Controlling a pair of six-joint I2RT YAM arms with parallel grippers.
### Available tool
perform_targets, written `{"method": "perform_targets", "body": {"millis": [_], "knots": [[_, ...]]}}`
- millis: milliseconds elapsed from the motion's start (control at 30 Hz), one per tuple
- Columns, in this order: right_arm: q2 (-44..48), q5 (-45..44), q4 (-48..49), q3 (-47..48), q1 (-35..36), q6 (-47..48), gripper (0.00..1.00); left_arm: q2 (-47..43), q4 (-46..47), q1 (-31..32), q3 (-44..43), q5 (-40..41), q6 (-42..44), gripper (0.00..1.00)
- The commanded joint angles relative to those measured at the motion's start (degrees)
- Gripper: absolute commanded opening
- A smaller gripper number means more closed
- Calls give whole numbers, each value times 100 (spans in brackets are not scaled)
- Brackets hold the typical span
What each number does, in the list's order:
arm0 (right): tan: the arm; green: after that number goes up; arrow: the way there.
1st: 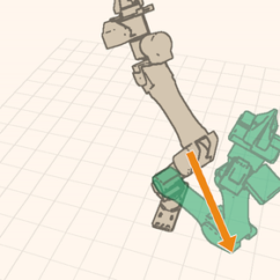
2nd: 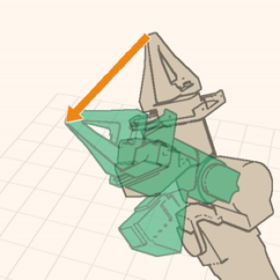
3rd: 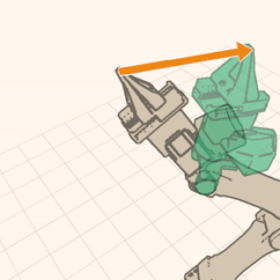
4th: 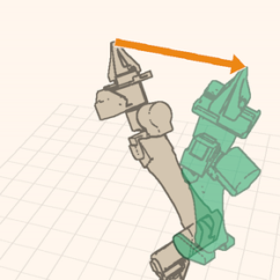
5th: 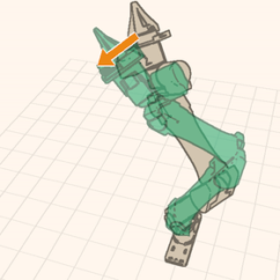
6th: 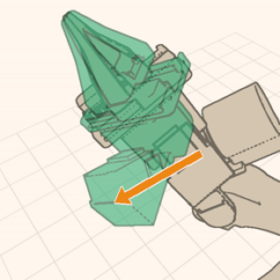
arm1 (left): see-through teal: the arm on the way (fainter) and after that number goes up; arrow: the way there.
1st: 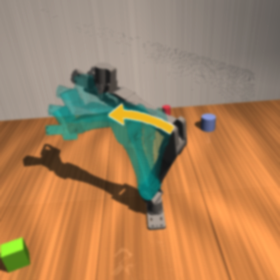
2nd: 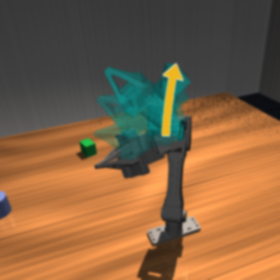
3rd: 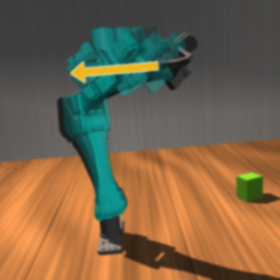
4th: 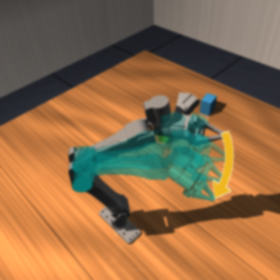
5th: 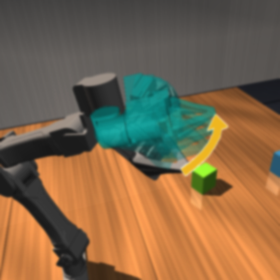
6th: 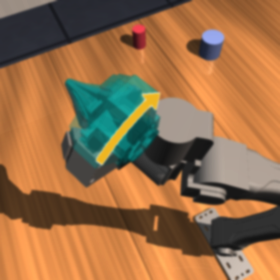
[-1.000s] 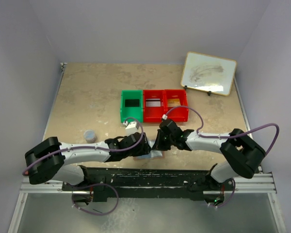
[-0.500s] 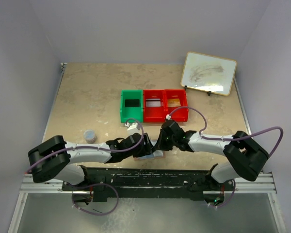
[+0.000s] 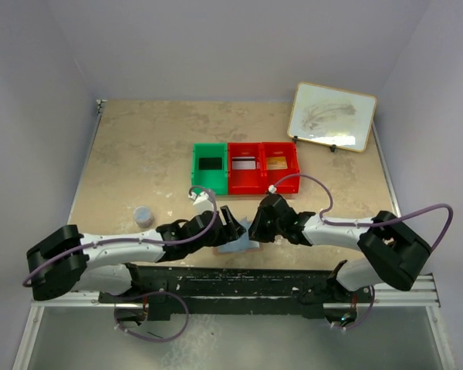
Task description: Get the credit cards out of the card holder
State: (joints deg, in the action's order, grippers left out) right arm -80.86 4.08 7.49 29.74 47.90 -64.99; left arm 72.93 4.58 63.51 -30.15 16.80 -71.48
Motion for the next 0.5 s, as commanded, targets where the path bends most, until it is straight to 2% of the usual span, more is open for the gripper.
{"method": "perform_targets", "body": {"millis": [0, 200, 467], "knots": [[21, 20, -150, -87, 35, -157, 14, -556, -568, 20, -64, 775, -271, 66], [-73, -56, -87, -82, 35, -209, 14, -601, -1050, 21, -70, 871, -310, 66], [-245, -56, -72, 48, 35, -185, 14, -379, -853, 21, -26, 658, -345, 66]]}}
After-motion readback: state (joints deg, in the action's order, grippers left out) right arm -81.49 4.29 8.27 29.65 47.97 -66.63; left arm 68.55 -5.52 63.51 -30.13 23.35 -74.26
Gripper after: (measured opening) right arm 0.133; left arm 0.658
